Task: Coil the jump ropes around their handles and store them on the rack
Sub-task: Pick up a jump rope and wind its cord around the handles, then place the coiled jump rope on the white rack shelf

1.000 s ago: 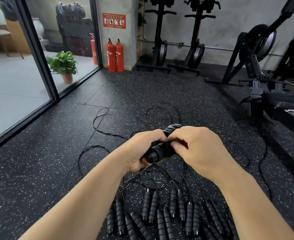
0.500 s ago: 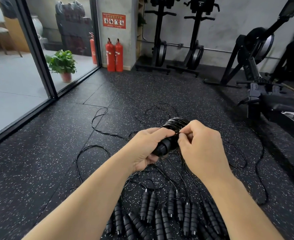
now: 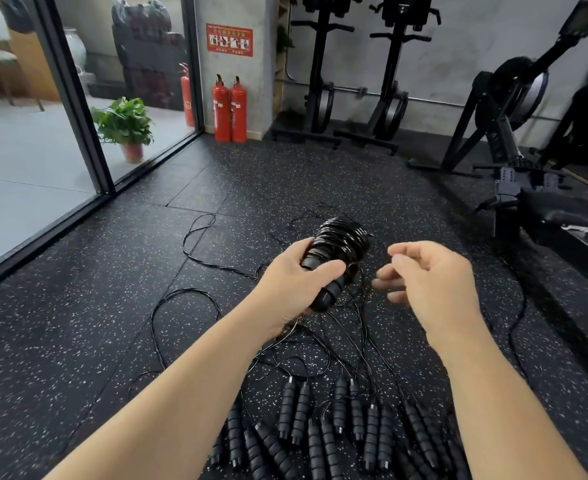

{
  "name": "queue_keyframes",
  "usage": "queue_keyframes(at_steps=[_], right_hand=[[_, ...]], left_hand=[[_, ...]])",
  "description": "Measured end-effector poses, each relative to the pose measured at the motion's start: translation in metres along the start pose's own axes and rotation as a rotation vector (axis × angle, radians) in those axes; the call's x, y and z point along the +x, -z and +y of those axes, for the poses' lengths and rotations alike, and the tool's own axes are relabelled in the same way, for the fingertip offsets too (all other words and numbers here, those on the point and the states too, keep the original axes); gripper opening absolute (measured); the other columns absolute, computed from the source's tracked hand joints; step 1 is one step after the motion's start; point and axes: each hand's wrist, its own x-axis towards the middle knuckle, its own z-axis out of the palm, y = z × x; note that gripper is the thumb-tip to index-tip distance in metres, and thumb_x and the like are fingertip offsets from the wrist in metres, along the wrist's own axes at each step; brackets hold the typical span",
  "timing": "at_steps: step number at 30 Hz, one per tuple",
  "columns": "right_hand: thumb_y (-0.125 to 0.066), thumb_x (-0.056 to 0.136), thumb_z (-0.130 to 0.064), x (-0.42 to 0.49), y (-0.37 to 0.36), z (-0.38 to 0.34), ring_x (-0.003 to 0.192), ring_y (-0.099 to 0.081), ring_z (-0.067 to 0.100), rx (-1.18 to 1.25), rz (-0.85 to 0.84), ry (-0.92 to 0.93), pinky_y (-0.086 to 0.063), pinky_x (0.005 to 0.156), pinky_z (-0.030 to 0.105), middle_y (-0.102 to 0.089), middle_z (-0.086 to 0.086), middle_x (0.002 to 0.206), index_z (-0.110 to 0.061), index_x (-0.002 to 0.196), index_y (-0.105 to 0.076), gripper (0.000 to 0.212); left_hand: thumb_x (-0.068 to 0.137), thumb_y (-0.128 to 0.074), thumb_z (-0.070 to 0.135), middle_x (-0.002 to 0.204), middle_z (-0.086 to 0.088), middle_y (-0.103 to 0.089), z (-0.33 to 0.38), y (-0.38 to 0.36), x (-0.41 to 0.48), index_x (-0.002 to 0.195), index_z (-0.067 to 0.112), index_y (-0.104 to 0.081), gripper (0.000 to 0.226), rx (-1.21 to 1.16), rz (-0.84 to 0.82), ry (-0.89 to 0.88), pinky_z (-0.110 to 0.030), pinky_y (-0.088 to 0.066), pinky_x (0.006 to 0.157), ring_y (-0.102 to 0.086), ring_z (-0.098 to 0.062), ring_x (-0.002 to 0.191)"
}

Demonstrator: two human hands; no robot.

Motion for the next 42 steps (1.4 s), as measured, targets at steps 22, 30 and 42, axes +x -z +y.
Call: queue_keyframes(at_steps=[22,30,42], right_hand=[[-0.077,0.079,-0.032,0.014,-0.03,0.018,0.091,-0.069,0.028,0.457,0.015,-0.451,-0.056,0.084,0.043,-0.072,0.011,0.095,-0.007,0.098,-0.066,0.033],[-0.075,0.078,-0.024,0.014,-0.013,0.021,0.069,-0.068,0.018,0.519,0.103,-0.486,-0.056,0.061,0.029,-0.07,0.011,0.094,-0.003,0.112,-0.059,0.043],[-0.07,0.081,-0.017,-0.054,0.051,0.012,0.076,-0.064,0.021,0.539,0.227,-0.561,-0.054,0.072,0.035,-0.068,0.01,0.091,-0.006,0.1,-0.063,0.024]], left_hand=[[0.089,-0.06,0.048,0.141,0.006,-0.034,-0.025,-0.035,-0.002,0.15,0.04,-0.016,0.077,0.953,0.048,-0.511,-0.04,-0.043,0.096,-0.038,-0.023,0.126],[0.094,-0.065,0.029,0.119,0.01,-0.062,-0.008,-0.013,0.005,0.14,0.029,-0.051,0.049,0.097,-0.113,-0.111,-0.023,-0.045,0.081,-0.061,-0.005,0.099],[0.098,-0.052,0.0,0.115,-0.009,-0.071,0.013,-0.064,-0.036,0.11,0.011,-0.07,0.025,-0.119,-0.28,0.079,-0.026,-0.046,0.073,-0.058,-0.016,0.093]])
